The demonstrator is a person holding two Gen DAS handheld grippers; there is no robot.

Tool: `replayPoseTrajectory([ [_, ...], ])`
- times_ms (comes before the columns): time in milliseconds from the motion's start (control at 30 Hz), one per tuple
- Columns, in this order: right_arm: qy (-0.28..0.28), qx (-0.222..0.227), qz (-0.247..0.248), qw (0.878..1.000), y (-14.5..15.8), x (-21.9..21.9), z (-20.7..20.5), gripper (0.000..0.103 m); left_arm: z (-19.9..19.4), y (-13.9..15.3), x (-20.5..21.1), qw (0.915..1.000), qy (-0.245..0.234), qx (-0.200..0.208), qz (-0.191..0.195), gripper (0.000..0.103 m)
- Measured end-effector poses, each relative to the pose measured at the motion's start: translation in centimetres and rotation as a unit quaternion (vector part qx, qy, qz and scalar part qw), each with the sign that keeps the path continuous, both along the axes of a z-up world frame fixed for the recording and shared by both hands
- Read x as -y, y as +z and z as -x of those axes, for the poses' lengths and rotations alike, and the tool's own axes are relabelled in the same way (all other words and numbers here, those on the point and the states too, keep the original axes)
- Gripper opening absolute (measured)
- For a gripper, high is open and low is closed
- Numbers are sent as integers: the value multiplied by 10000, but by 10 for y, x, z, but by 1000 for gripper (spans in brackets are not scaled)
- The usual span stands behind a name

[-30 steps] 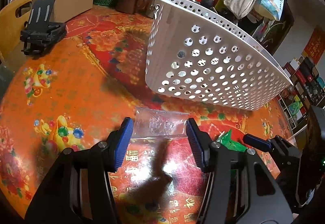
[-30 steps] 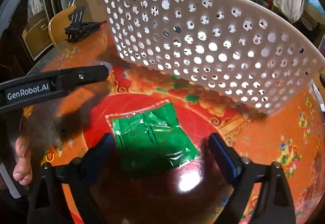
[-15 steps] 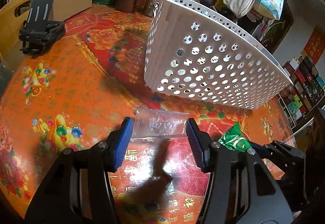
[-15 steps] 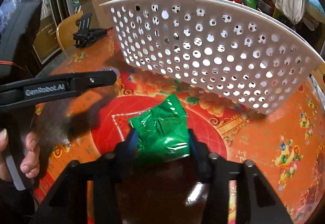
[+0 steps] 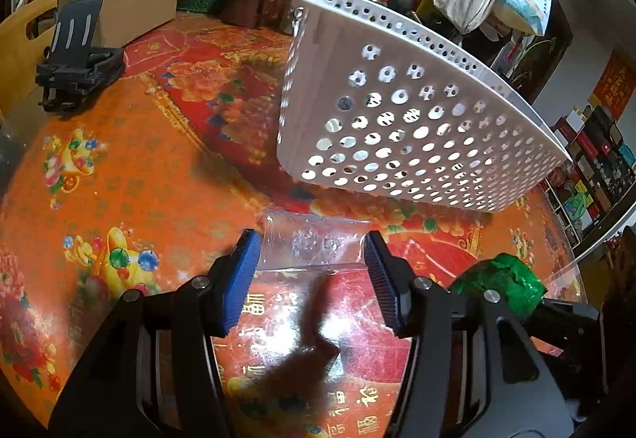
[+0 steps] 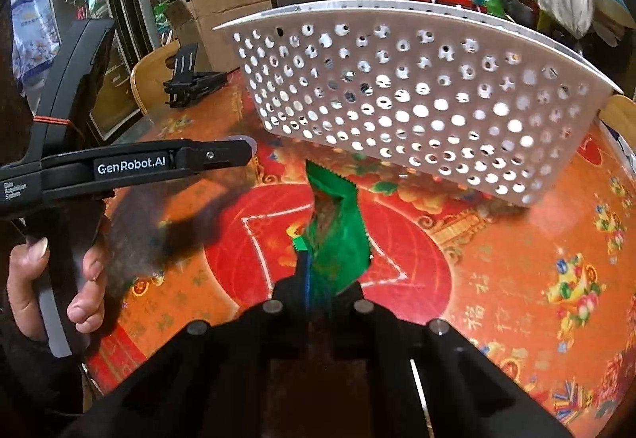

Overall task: Organize soft objects
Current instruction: 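Lift the clear bag with the left tool while the right tool lifts the green packet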

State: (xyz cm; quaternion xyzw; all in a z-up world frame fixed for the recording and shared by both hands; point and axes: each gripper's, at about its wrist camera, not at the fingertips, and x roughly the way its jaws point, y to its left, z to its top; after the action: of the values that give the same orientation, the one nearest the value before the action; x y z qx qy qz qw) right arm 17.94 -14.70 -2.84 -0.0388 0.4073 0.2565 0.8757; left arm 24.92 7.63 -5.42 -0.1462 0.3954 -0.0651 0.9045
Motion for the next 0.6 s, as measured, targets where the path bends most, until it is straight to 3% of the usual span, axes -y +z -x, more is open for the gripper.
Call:
replayPoseTrajectory([
  [233, -208, 166, -166, 9995, 11, 24, 9, 5, 11, 10, 8, 9994, -108, 318, -106, 52],
  [433, -363, 335, -250, 9985, 24, 44, 17, 5, 32, 31, 28, 9935, -200, 944, -608, 52],
  [600, -463, 470, -249, 9975, 35, 59, 21, 5, 41, 44, 38, 9927, -221, 983, -670, 52],
])
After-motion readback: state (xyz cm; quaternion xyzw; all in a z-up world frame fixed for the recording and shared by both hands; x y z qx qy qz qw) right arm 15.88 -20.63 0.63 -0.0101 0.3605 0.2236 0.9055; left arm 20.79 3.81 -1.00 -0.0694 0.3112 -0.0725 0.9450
